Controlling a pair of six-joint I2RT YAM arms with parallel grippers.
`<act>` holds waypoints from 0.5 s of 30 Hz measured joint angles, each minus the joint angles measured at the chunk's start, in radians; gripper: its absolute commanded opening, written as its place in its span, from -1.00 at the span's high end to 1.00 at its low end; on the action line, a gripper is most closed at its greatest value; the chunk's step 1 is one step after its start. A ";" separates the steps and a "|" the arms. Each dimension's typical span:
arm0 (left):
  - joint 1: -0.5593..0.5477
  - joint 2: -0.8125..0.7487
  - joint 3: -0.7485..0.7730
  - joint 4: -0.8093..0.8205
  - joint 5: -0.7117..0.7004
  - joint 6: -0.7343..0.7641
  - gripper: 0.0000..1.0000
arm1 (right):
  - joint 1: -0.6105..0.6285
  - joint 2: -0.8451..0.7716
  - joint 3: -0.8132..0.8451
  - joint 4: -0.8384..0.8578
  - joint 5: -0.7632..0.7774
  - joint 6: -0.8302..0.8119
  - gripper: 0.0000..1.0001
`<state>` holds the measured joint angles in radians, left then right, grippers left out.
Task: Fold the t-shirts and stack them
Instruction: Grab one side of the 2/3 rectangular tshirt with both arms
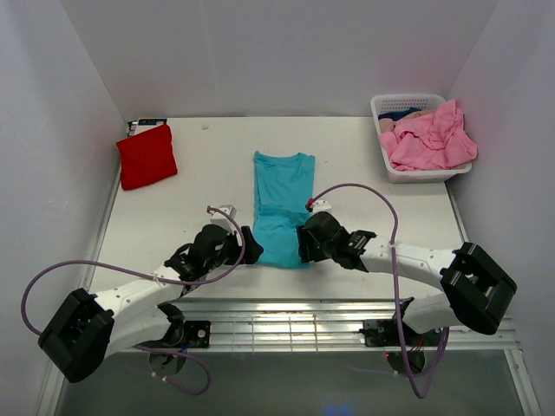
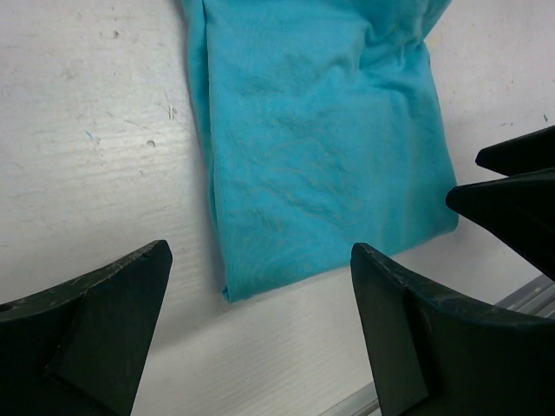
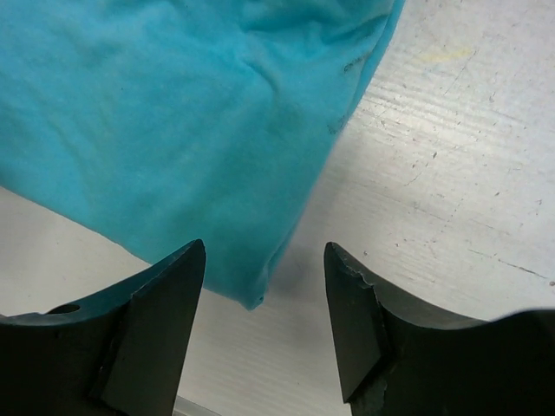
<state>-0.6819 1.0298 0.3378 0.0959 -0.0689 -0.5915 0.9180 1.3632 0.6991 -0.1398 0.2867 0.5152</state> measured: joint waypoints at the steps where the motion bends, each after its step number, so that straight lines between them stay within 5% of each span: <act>1: 0.002 0.005 -0.005 0.003 0.010 -0.001 -0.90 | 0.002 -0.001 -0.006 0.000 0.002 0.007 -0.27; 15: 0.033 0.127 -0.019 0.069 0.108 -0.008 -0.86 | 0.014 0.077 -0.019 0.047 0.001 0.067 -0.25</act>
<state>-0.6491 1.1564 0.3187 0.1654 0.0387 -0.5995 0.9318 1.4406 0.6796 -0.0929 0.2878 0.5823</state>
